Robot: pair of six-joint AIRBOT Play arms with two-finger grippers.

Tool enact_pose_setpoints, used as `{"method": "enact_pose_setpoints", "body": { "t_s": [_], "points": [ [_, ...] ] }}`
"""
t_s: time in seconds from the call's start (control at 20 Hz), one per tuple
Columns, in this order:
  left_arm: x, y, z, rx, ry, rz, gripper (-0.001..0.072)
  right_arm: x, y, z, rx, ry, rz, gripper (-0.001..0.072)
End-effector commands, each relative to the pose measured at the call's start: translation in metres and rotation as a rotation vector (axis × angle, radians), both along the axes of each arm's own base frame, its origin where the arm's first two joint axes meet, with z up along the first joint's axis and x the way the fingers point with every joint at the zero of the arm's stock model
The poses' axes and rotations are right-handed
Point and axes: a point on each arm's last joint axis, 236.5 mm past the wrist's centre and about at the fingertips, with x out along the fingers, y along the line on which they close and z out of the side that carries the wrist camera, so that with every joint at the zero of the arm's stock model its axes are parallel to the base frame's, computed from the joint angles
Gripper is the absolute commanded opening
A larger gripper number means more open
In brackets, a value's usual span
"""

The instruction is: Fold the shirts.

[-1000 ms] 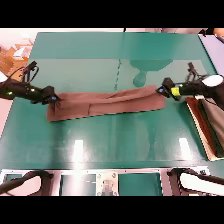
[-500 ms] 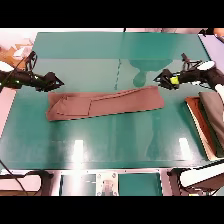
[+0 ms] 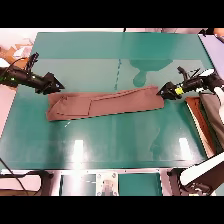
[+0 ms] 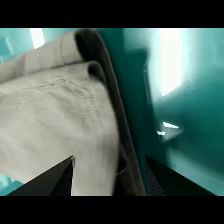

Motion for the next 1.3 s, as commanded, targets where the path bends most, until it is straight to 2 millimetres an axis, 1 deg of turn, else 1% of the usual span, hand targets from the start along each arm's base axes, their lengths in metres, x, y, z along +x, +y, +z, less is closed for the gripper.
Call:
{"method": "enact_pose_setpoints", "body": {
  "t_s": [0.0, 0.05, 0.1, 0.15, 0.25, 0.3, 0.35, 0.4, 0.45, 0.55, 0.7, 0.8, 0.9, 1.0, 1.1, 1.15, 1.25],
  "points": [
    [0.004, 0.002, 0.000, 0.003, -0.005, 0.021, 0.0352, -0.009, 0.017, -0.025, 0.036, 0.054, 0.060, 0.0403],
    [0.006, 0.002, 0.000, 0.001, -0.001, 0.036, 0.0352, -0.009, 0.023, -0.030, 0.051, 0.046, 0.077, 0.0228],
    [0.006, 0.002, 0.001, -0.002, 0.001, 0.042, 0.0301, -0.005, 0.028, -0.031, 0.063, 0.034, 0.076, 0.0122],
    [0.006, 0.001, 0.002, -0.010, 0.002, 0.040, 0.0069, -0.001, 0.030, -0.031, 0.070, 0.017, 0.072, 0.0023],
    [0.006, -0.002, 0.003, -0.017, 0.003, 0.040, 0.0048, 0.008, 0.028, -0.024, 0.064, -0.010, 0.070, 0.0014],
    [0.005, -0.007, 0.003, -0.017, 0.006, 0.032, 0.0025, 0.010, 0.026, -0.016, 0.065, -0.023, 0.077, 0.0013],
    [0.005, -0.016, 0.002, -0.010, 0.001, 0.014, 0.0024, 0.012, 0.023, -0.006, 0.066, -0.037, 0.084, 0.0012],
    [0.004, -0.032, -0.001, 0.006, -0.002, -0.014, 0.0024, 0.013, 0.021, 0.007, 0.067, -0.053, 0.096, 0.0012],
    [0.003, -0.053, -0.004, 0.022, -0.015, -0.054, 0.0024, 0.013, 0.018, 0.023, 0.065, -0.074, 0.104, 0.0011],
    [0.005, -0.109, -0.016, 0.032, -0.053, -0.127, 0.0024, 0.010, 0.013, 0.056, 0.052, -0.125, 0.111, 0.0011],
    [0.005, -0.200, -0.050, 0.012, -0.099, -0.176, 0.0025, 0.004, 0.009, 0.112, 0.017, -0.226, 0.117, 0.0011],
    [0.005, -0.255, -0.069, -0.028, -0.125, -0.183, 0.0025, -0.005, 0.014, 0.150, 0.007, -0.289, 0.139, 0.0011],
    [0.005, -0.300, -0.081, -0.054, -0.151, -0.207, 0.0025, -0.021, 0.020, 0.183, -0.006, -0.335, 0.167, 0.0012],
    [0.005, -0.338, -0.085, -0.075, -0.169, -0.261, 0.0024, -0.032, 0.024, 0.209, -0.026, -0.383, 0.179, 0.0012],
    [0.003, -0.367, -0.094, -0.093, -0.154, -0.293, 0.0024, -0.039, 0.026, 0.229, -0.049, -0.431, 0.183, 0.0012],
    [-0.001, -0.377, -0.102, -0.099, -0.132, -0.304, 0.0024, -0.042, 0.028, 0.236, -0.055, -0.447, 0.186, 0.0012],
    [-0.012, -0.394, -0.115, -0.107, -0.084, -0.336, 0.0024, -0.047, 0.029, 0.243, -0.061, -0.460, 0.193, 0.0012]
  ]
}}
